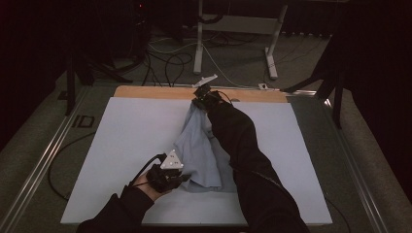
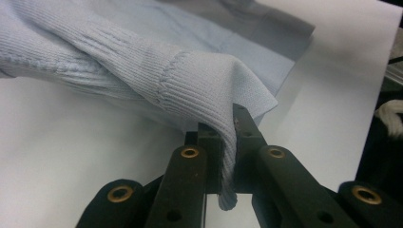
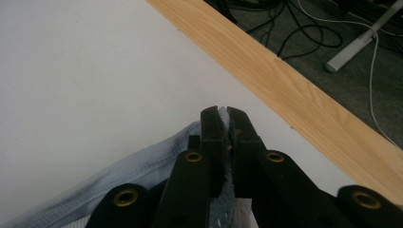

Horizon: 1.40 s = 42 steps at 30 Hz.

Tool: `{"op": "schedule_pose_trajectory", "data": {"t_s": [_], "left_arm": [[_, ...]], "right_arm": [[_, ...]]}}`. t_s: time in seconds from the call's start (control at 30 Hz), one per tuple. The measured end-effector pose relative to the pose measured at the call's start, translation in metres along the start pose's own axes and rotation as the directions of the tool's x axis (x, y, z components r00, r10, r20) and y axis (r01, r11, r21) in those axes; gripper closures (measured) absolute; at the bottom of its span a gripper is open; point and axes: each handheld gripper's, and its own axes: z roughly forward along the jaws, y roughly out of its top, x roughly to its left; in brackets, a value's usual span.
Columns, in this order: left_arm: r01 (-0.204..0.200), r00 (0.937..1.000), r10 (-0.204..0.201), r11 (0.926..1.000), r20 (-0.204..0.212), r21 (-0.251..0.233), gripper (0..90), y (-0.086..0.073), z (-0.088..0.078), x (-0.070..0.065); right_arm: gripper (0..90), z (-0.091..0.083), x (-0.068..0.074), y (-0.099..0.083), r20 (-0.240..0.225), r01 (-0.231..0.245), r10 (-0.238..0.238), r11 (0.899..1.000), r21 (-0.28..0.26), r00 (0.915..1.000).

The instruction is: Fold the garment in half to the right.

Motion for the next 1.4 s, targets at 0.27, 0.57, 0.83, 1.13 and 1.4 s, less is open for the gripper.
{"op": "schedule_pose_trajectory", "data": {"t_s": [0.27,0.57,0.83,1.13,1.4], "left_arm": [[-0.053,0.9983,0.053,0.9985,0.023,0.011,86.5,0.020,0.012,-0.011],[-0.094,0.9940,0.093,0.9954,0.056,0.015,86.5,0.039,0.028,-0.022],[-0.111,0.9911,0.109,0.9937,0.076,0.017,86.5,0.050,0.041,-0.029],[-0.133,0.9867,0.129,0.9906,0.098,0.032,86.5,0.061,0.062,-0.036],[-0.153,0.9834,0.146,0.9864,0.109,0.060,86.4,0.069,0.085,-0.041]], "right_arm": [[87.1,-0.015,-0.012,-0.009,0.011,-0.018,0.018,1.000,-0.010,0.9998],[87.0,-0.028,-0.028,-0.025,0.015,-0.041,0.041,0.999,-0.012,0.9990],[87.0,-0.035,-0.041,-0.042,0.016,-0.065,0.066,0.998,-0.019,0.9977],[86.9,-0.029,-0.052,-0.056,0.001,-0.083,0.083,0.996,-0.014,0.9966],[86.7,-0.021,-0.059,-0.068,-0.025,-0.099,0.098,0.995,-0.018,0.9948]]}}
